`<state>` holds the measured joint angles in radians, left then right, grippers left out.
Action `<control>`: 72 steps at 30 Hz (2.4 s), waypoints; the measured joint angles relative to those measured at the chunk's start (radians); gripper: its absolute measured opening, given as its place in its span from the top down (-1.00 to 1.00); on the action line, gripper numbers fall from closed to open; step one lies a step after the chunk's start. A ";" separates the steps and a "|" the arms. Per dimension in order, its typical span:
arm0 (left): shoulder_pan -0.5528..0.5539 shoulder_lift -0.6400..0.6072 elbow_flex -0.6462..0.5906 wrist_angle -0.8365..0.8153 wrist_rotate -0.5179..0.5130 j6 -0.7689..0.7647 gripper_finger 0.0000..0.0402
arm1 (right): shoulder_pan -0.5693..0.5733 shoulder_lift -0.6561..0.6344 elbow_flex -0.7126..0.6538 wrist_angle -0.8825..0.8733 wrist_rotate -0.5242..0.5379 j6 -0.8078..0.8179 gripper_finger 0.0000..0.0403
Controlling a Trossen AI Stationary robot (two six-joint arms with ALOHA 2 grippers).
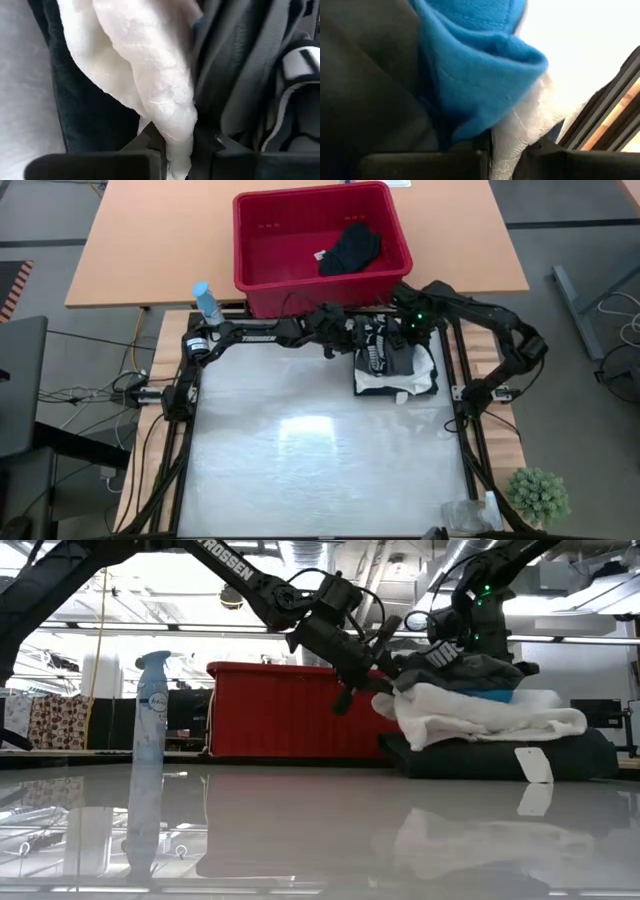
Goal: Fold laundry
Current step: Stack the clothes on the blue pants
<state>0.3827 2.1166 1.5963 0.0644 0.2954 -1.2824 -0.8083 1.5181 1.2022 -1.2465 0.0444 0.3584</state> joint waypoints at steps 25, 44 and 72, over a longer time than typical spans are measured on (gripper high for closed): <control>0.045 -0.002 -0.001 -0.135 0.037 0.299 0.23 | -0.076 -0.003 -0.027 0.001 0.070 -0.034 0.44; 0.067 -0.002 -0.002 -0.135 0.144 0.332 0.23 | -0.210 -0.206 -0.025 0.068 -0.039 -0.079 0.44; 0.021 -0.118 -0.003 0.128 0.088 0.485 1.00 | -0.012 -0.346 -0.247 0.588 -0.333 0.127 0.94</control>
<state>0.4037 1.9984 1.5932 0.1929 0.3832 -0.7979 -0.8204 1.1721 0.9548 -0.6584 -0.2881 0.4854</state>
